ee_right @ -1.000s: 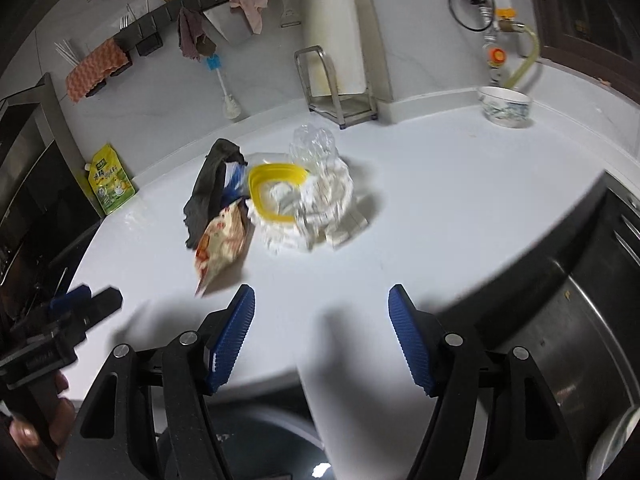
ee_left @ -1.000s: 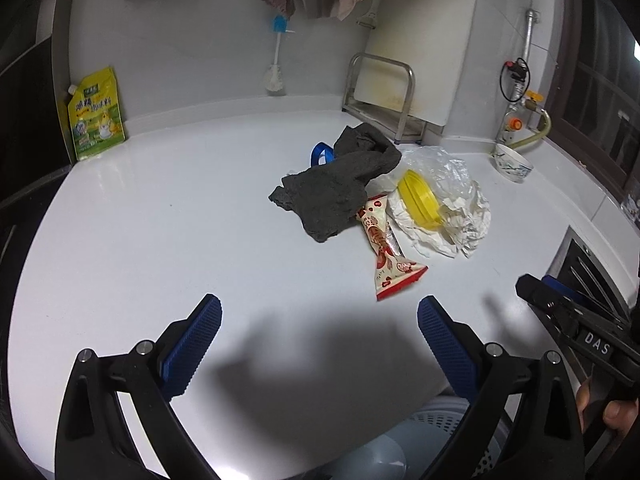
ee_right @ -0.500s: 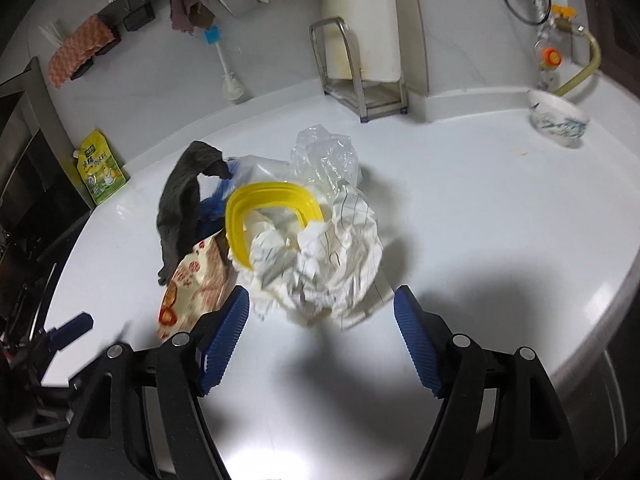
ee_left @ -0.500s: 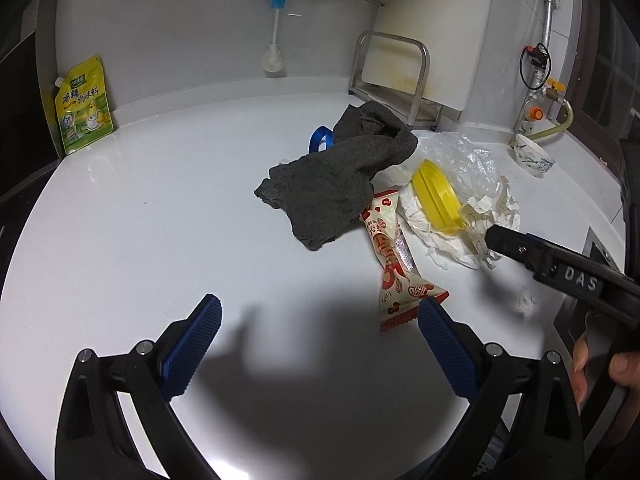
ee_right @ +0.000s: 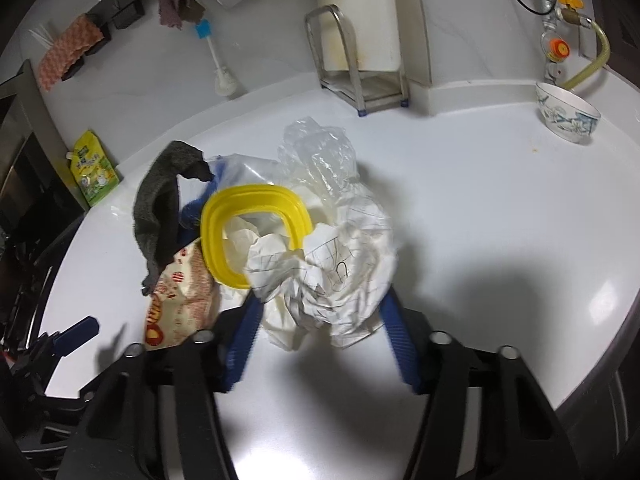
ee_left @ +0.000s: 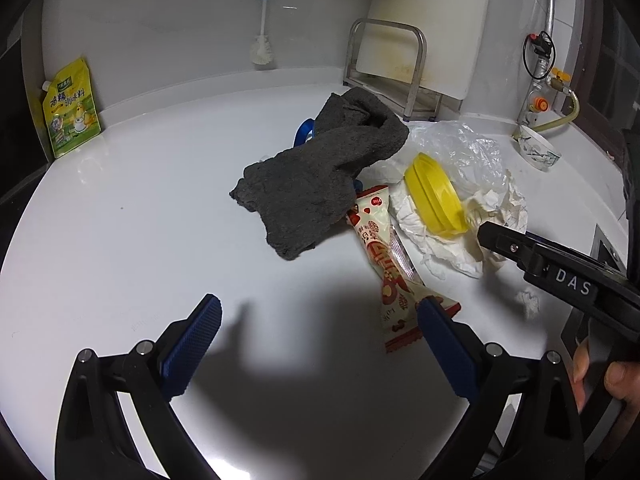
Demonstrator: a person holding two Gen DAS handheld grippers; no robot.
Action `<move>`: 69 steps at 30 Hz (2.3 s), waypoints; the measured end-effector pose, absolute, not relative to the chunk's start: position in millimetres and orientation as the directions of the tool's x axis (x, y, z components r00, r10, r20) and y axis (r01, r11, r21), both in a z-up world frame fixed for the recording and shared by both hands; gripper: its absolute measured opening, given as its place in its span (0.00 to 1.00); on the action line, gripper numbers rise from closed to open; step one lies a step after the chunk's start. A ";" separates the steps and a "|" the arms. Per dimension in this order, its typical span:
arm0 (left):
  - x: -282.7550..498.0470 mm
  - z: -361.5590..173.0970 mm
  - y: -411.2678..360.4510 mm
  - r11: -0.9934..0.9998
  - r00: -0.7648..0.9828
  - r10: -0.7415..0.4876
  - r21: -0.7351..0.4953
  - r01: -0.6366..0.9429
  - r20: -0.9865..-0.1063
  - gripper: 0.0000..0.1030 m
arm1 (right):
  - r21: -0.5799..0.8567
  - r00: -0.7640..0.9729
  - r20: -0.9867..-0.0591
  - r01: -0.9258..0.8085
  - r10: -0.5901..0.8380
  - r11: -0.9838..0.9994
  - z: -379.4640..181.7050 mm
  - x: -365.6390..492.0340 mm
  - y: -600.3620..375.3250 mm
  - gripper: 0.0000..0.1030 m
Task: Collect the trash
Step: 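Move the right tool to the crumpled white paper and close on it, then grasp the red-printed snack wrapper with the left tool while the right tool holds the paper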
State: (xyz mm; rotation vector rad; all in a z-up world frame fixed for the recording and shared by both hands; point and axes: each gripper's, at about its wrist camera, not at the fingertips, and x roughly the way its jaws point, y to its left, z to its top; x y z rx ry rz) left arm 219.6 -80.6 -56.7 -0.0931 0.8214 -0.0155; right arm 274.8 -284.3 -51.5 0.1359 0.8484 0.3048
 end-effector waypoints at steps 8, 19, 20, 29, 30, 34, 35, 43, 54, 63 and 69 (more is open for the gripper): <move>214.8 -56.9 -91.7 0.995 0.676 -0.058 -0.098 -0.022 -0.734 0.94 | 0.319 0.631 -0.687 -0.183 0.360 0.930 -53.3 267.5 -308.0 0.34; 231.1 -49.8 -98.9 0.995 0.689 -0.022 -0.085 -0.058 -0.724 0.94 | 0.374 0.676 -0.624 -0.183 0.392 0.909 -48.2 258.3 -329.8 0.33; 233.8 -49.9 -100.0 0.994 0.687 -0.021 -0.087 -0.062 -0.727 0.94 | 0.380 0.678 -0.618 -0.184 0.397 0.907 -48.2 258.0 -331.4 0.33; 251.0 -62.2 -120.5 0.997 0.652 0.043 -0.012 -0.080 -0.757 0.93 | 0.429 0.694 -0.589 -0.165 0.414 0.888 -46.4 258.3 -343.8 0.33; 251.0 -62.9 -121.8 0.997 0.656 0.049 -0.005 -0.081 -0.754 0.93 | 0.433 0.695 -0.587 -0.164 0.415 0.886 -46.3 258.1 -344.4 0.33; 250.9 -65.8 -124.8 0.997 0.659 0.057 0.010 -0.075 -0.750 0.74 | 0.436 0.700 -0.584 -0.155 0.410 0.886 -46.5 258.3 -346.8 0.33; 252.0 -67.8 -125.2 0.997 0.652 0.057 0.013 -0.072 -0.756 0.70 | 0.441 0.701 -0.583 -0.152 0.411 0.884 -46.7 258.5 -348.1 0.33; 253.4 -69.9 -122.1 0.998 0.642 0.032 -0.005 -0.056 -0.766 0.30 | 0.439 0.699 -0.586 -0.152 0.410 0.885 -47.6 259.0 -347.5 0.33; 230.5 -45.3 -114.7 0.999 0.699 0.035 0.023 -0.026 -0.714 0.19 | 0.426 0.708 -0.577 -0.164 0.407 0.890 -45.1 257.6 -344.1 0.33; 207.5 -16.2 -93.5 0.999 0.725 0.036 0.049 -0.003 -0.688 0.13 | 0.396 0.720 -0.565 -0.192 0.403 0.898 -39.8 253.1 -334.1 0.33; 186.5 -5.2 -86.8 0.999 0.742 0.016 0.047 0.021 -0.671 0.12 | 0.329 0.746 -0.555 -0.210 0.368 0.921 -31.5 239.5 -322.0 0.33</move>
